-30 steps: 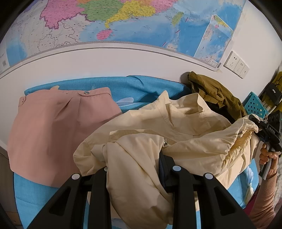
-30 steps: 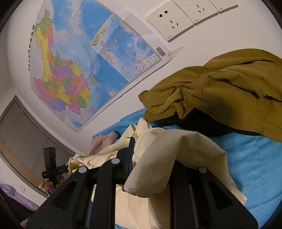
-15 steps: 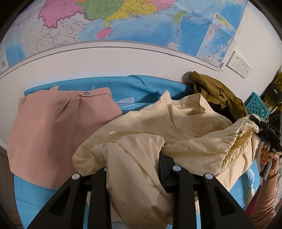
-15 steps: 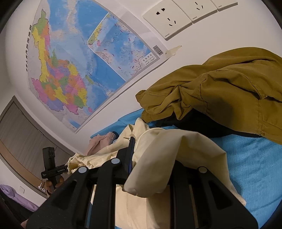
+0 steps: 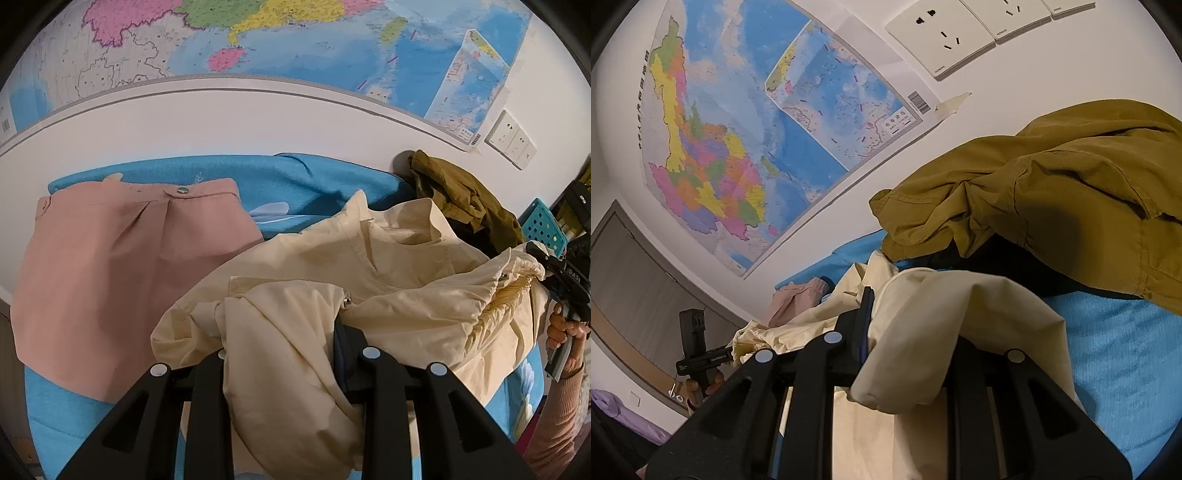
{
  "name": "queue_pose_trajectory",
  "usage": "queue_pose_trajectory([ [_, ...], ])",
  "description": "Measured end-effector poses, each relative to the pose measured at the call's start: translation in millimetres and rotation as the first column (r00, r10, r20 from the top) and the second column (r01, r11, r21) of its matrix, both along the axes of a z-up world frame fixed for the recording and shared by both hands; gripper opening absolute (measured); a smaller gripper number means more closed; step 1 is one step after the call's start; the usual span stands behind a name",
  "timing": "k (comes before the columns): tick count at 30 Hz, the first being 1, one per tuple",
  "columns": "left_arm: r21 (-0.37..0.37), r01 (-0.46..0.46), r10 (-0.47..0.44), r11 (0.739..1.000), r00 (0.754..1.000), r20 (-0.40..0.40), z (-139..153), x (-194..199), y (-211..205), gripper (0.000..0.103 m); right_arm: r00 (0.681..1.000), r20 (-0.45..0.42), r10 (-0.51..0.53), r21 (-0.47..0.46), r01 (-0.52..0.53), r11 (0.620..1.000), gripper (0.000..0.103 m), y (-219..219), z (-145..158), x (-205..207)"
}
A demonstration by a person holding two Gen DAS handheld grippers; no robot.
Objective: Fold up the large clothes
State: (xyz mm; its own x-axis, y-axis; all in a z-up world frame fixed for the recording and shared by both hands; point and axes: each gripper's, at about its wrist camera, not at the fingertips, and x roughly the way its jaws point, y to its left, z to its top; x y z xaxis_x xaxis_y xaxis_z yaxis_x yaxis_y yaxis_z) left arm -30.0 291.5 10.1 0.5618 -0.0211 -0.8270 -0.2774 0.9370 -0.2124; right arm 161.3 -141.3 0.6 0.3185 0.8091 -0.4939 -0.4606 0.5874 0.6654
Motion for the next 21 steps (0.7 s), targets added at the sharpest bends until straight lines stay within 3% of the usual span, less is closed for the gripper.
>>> queue_pose_trajectory([
  [21,0.005,-0.050,0.050,0.999,0.998,-0.033,-13,15,6,0.029,0.999,-0.043,-0.025,-0.053,0.022,0.998,0.018,18,-15,24],
])
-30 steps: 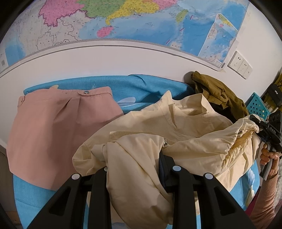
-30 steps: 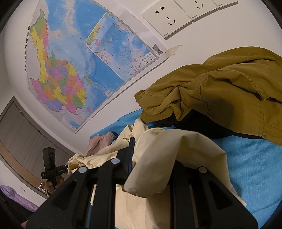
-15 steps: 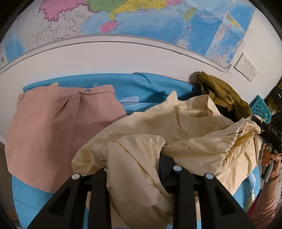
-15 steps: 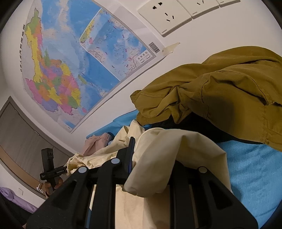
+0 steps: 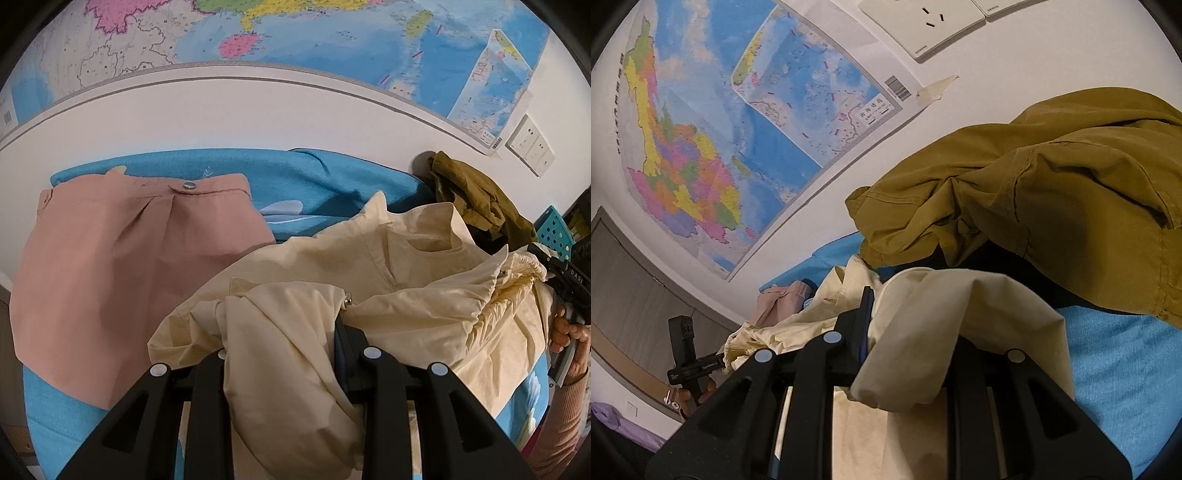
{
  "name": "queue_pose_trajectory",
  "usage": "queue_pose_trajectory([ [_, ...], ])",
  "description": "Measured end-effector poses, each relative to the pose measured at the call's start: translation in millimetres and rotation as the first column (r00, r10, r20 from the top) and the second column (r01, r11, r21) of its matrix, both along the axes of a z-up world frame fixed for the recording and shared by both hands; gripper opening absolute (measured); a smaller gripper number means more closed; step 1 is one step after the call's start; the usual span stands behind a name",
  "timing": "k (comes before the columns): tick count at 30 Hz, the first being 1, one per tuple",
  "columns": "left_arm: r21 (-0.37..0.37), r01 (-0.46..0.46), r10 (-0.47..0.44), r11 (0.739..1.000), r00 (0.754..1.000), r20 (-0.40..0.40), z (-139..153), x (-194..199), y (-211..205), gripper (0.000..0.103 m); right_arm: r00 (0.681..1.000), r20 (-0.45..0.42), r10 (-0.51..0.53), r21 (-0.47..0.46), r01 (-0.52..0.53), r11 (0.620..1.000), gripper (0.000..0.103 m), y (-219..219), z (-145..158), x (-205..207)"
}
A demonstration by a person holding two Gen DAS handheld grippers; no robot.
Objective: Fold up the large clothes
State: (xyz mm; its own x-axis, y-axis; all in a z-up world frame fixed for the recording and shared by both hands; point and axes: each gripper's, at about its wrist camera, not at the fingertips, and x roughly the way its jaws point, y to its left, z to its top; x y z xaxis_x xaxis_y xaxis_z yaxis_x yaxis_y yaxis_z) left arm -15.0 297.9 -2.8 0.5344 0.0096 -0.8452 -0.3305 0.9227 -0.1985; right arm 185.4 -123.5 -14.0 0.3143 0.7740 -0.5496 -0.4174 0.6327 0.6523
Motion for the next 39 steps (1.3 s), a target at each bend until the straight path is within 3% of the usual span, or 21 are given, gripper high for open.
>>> queue_pose_trajectory([
  [13,0.003,-0.032,0.032,0.999,0.999,-0.025,-11,12,3,0.029,1.000,0.016,-0.011,-0.057,0.012,0.998,0.023,11,-2,5],
  [16,-0.011,-0.042,0.042,0.999,0.999,-0.031,-14,16,5,0.029,0.999,0.041,-0.010,-0.065,0.012,0.998,0.045,11,6,-2],
  [17,-0.016,-0.046,0.045,0.999,0.998,-0.033,-15,17,5,0.029,0.998,0.058,-0.009,-0.065,0.012,0.998,0.057,10,10,-7],
  [20,-0.024,-0.054,0.053,0.998,0.998,-0.039,-18,20,6,0.029,0.992,0.128,0.001,-0.070,0.008,0.998,0.068,4,24,-27],
  [25,-0.036,-0.068,0.066,0.997,0.997,-0.046,-23,24,9,0.030,0.973,0.216,0.078,-0.078,-0.062,0.995,0.069,4,36,-65],
  [28,-0.048,-0.079,0.076,0.996,0.996,-0.048,-23,25,9,0.030,0.949,0.250,0.192,-0.214,-0.140,0.967,0.071,39,25,-87],
  [32,-0.065,-0.087,0.085,0.994,0.996,-0.040,-22,24,9,0.034,0.930,0.264,0.256,-0.371,-0.147,0.917,0.075,86,-1,-91],
  [35,-0.102,-0.086,0.085,0.991,0.996,-0.016,-16,17,8,0.043,0.929,0.275,0.248,-0.491,-0.086,0.867,0.074,116,-20,-84],
  [38,-0.098,-0.043,0.050,0.994,0.997,0.063,2,-1,1,0.063,0.927,0.283,0.247,-0.540,-0.059,0.840,0.064,130,-32,-74],
  [39,-0.086,-0.024,0.032,0.996,0.995,0.099,9,-11,-3,0.069,0.925,0.287,0.248,-0.553,-0.052,0.832,0.056,134,-36,-71],
])
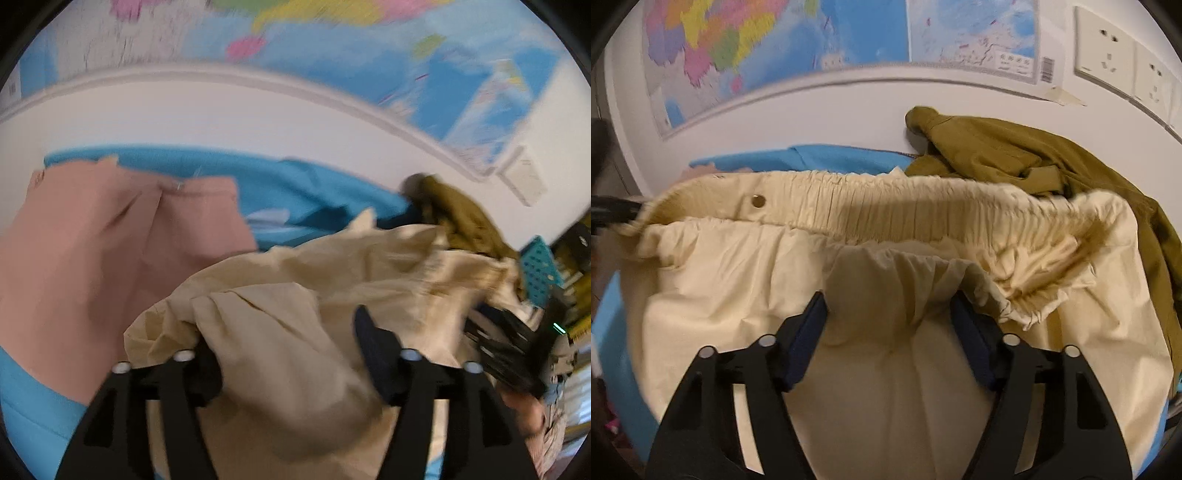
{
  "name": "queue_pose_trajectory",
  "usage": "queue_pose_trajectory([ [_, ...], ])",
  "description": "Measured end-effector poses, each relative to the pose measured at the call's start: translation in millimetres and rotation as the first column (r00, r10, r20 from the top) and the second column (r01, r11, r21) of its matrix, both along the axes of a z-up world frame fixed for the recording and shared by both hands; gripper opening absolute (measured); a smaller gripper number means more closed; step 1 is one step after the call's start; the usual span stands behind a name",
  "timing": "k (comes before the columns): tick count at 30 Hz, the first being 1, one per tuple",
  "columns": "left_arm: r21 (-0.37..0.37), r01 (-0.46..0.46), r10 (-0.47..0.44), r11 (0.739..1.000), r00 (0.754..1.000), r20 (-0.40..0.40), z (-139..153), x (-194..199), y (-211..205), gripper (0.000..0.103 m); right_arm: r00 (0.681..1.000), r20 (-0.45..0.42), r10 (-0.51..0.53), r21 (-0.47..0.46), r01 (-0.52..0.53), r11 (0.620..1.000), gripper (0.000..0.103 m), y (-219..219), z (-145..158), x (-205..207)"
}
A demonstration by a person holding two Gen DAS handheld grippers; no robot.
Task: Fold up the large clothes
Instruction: 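Open both tools to release the jacket fabric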
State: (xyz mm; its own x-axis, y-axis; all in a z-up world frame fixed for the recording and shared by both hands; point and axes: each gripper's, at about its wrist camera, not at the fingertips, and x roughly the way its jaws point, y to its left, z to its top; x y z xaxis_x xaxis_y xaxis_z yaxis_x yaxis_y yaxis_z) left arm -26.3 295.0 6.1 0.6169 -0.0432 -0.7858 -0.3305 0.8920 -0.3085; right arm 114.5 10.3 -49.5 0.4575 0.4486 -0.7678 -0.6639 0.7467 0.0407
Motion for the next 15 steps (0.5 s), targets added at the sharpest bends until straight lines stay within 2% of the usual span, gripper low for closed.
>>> queue_pose_trajectory([
  [1,0.016,0.011,-0.011,1.000,1.000,0.024,5,-7,-3,0.072,1.000,0.006,0.001,-0.006,-0.001,1.000,0.052,2,-1,2],
  [2,0.056,0.016,-0.019,0.998,0.998,0.052,11,-17,-7,0.080,1.000,0.000,0.003,-0.007,-0.003,1.000,0.046,5,-3,6],
  [3,0.087,0.021,-0.027,0.996,0.997,0.069,14,-23,-10,0.083,1.000,0.002,0.003,-0.003,-0.003,1.000,0.037,6,-3,8],
  [5,0.135,0.052,-0.064,0.990,0.994,0.088,18,-34,-16,0.083,1.000,0.010,-0.014,0.017,0.014,1.000,0.025,5,1,13],
  [6,0.150,0.063,-0.078,0.987,0.992,0.101,19,-41,-18,0.083,1.000,0.010,-0.024,0.026,0.024,0.999,0.022,4,2,14],
  [8,0.177,0.090,-0.110,0.980,0.988,0.109,15,-48,-22,0.084,0.999,0.016,-0.034,0.011,0.034,0.999,0.022,9,-2,21],
  [11,0.200,0.099,-0.111,0.975,0.993,0.049,-9,-46,-22,0.084,0.999,-0.032,-0.025,0.004,0.025,1.000,0.031,14,-12,28],
  [13,0.248,0.072,-0.076,0.966,0.997,0.006,-24,-46,-20,0.082,0.998,-0.070,0.006,0.067,-0.001,0.998,0.040,3,-4,26],
  [15,0.262,0.051,-0.064,0.964,0.997,0.039,-24,-57,-16,0.080,0.998,-0.051,0.039,0.149,-0.032,0.988,0.047,-21,14,13],
])
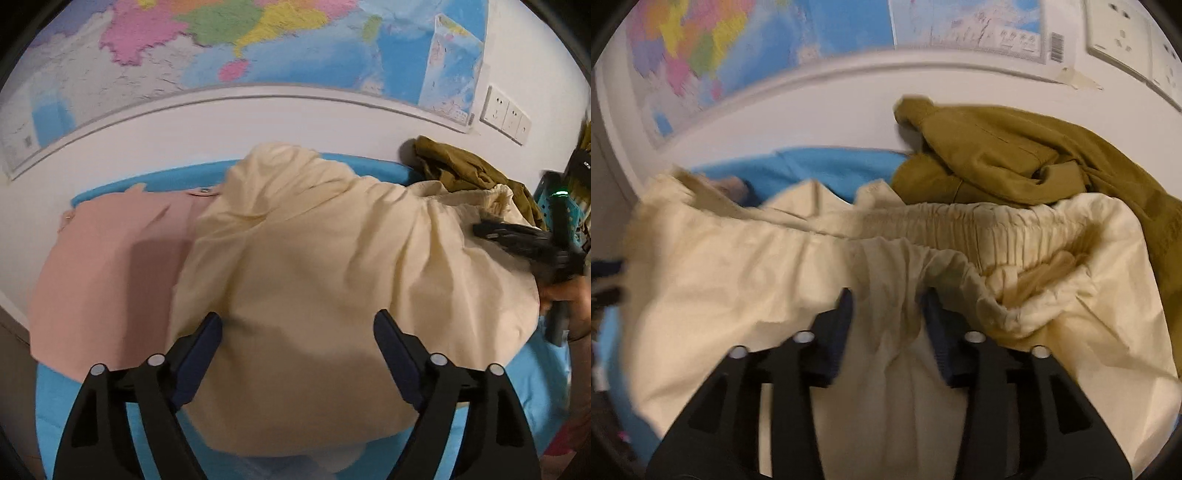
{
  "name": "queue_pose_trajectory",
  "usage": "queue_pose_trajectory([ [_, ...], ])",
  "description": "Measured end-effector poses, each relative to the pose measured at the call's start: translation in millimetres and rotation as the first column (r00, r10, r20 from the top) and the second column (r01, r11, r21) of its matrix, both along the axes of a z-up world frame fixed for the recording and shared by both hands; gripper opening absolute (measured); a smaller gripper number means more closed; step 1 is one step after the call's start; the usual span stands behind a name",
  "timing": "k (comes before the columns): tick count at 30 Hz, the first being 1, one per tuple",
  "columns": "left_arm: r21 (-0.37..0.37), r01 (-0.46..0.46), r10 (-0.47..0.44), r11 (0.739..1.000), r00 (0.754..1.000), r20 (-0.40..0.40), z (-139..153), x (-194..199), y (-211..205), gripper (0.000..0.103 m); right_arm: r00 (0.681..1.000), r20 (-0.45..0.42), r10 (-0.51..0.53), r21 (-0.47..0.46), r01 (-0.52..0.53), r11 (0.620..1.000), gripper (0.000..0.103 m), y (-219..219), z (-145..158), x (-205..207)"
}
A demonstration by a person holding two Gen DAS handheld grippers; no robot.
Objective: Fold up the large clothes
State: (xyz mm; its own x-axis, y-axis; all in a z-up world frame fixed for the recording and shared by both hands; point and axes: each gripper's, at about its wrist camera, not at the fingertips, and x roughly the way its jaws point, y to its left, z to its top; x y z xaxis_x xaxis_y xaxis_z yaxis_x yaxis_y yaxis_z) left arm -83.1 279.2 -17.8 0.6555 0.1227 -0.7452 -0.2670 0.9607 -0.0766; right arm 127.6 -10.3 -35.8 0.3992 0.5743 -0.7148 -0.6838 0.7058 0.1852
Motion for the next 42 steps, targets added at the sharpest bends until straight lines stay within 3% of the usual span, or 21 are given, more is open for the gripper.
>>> queue_pose_trajectory([
  [1,-0.013,-0.003,0.004,1.000,0.999,0.042,4,-11,4,0.080,1.000,0.025,0.016,0.041,-0.017,0.999,0.052,-15,11,-9],
  [3,-0.024,-0.020,0.022,1.000,0.994,0.109,10,-33,13,0.088,0.996,0.093,0.012,0.103,-0.022,0.994,0.075,-53,33,-31],
  [6,0.000,-0.076,0.075,0.997,0.986,0.146,9,-49,27,0.095,0.994,0.102,-0.042,0.131,0.028,0.991,0.080,-113,37,-49],
  [9,-0.026,-0.070,0.072,0.997,0.992,0.108,-10,-46,35,0.096,0.991,0.060,-0.123,0.113,0.116,0.987,0.087,-165,17,-52],
  [13,-0.044,0.002,0.001,0.999,0.998,0.067,-35,-22,25,0.096,0.991,0.026,-0.135,0.052,0.134,0.990,0.088,-183,-15,-44],
  [14,-0.045,-0.004,0.007,0.999,0.998,0.057,-42,-14,21,0.095,0.991,0.006,-0.134,0.067,0.133,0.989,0.085,-182,-22,-39],
  [16,-0.025,-0.020,0.021,0.999,0.999,0.040,-46,-10,16,0.079,0.994,-0.066,-0.088,0.127,0.096,0.987,0.054,-179,-27,-31],
  [17,-0.015,-0.040,0.040,0.999,0.999,0.026,-44,-9,14,0.054,0.996,-0.068,-0.053,0.152,0.063,0.986,0.030,-181,-22,-34],
  [18,-0.026,-0.050,0.051,0.998,0.999,0.018,-40,-11,15,0.035,0.998,-0.050,-0.032,0.150,0.040,0.988,0.017,-181,-16,-41],
  [21,-0.194,-0.035,0.044,0.980,0.998,0.044,-18,-32,30,0.020,1.000,-0.020,0.022,0.221,-0.017,0.975,0.010,-198,26,-60],
  [24,-0.289,-0.012,0.027,0.957,0.998,0.050,-4,-55,40,0.019,1.000,0.002,0.024,0.285,-0.023,0.958,0.009,-236,58,-78],
  [27,-0.394,0.006,-0.006,0.919,1.000,0.002,-28,-62,42,0.021,0.993,-0.120,-0.013,0.243,0.042,0.969,0.010,-260,29,-80],
  [29,-0.369,-0.019,-0.012,0.929,0.997,-0.082,-50,-54,34,0.033,0.972,-0.229,-0.047,0.127,0.077,0.989,0.018,-257,-6,-77],
  [30,-0.351,-0.031,-0.007,0.936,0.994,-0.107,-59,-51,32,0.039,0.966,-0.248,-0.075,0.079,0.097,0.992,0.030,-256,-18,-76],
  [31,-0.338,-0.033,0.000,0.940,0.995,-0.097,-57,-50,31,0.040,0.962,-0.253,-0.105,0.097,0.134,0.986,0.034,-262,-19,-76],
  [32,-0.281,-0.045,0.021,0.959,0.996,-0.086,-48,-50,26,0.046,0.961,-0.247,-0.122,0.120,0.155,0.981,0.039,-266,-13,-76],
  [34,-0.121,-0.057,0.049,0.991,0.996,-0.070,-30,-50,12,0.061,0.963,-0.172,-0.207,0.123,0.229,0.966,0.065,-274,7,-77],
  [35,-0.023,-0.051,0.049,0.998,0.998,-0.044,-16,-49,2,0.065,0.965,-0.113,-0.237,0.140,0.251,0.958,0.069,-275,23,-79],
  [37,0.068,-0.007,0.007,0.998,1.000,-0.006,3,-43,-12,0.069,0.974,-0.066,-0.215,0.191,0.224,0.956,0.069,-265,43,-82],
  [38,0.100,0.032,-0.034,0.994,0.999,0.013,11,-38,-21,0.075,0.981,-0.044,-0.187,0.197,0.192,0.961,0.069,-252,50,-83],
  [42,0.181,0.130,-0.134,0.975,0.991,0.008,21,-4,-52,0.076,0.998,-0.005,-0.061,0.087,0.062,0.994,0.068,-179,47,-78],
])
